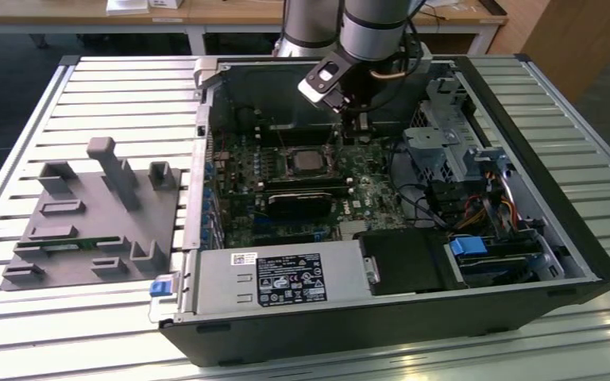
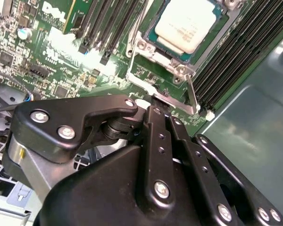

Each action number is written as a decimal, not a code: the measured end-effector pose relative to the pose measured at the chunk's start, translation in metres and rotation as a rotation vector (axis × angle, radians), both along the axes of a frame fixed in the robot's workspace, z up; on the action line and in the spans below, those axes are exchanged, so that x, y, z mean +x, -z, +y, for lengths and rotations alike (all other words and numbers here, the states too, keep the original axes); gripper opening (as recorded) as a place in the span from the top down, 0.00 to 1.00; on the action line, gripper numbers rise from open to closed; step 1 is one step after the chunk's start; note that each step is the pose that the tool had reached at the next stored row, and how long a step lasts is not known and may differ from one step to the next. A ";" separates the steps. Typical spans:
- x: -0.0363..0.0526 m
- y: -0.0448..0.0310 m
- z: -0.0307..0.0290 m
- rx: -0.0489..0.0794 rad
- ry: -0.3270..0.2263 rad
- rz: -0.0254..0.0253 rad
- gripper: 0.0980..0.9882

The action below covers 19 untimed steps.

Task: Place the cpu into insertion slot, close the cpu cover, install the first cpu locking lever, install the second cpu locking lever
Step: 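Close the cpu cover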

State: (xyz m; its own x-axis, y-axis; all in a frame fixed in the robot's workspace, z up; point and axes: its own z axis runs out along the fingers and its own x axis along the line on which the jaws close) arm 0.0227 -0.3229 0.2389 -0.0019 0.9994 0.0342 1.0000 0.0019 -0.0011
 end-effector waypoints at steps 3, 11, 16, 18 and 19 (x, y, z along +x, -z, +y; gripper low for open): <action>-0.0030 0.0002 0.0000 0.000 0.000 0.0000 0.99; -0.0075 0.0015 0.0000 0.000 0.000 0.0000 0.99; -0.0109 0.0020 0.0002 0.000 0.000 -0.0001 0.99; -0.0119 0.0022 0.0003 0.000 0.000 -0.0001 0.99; -0.0126 0.0022 0.0004 0.000 0.000 0.0000 0.99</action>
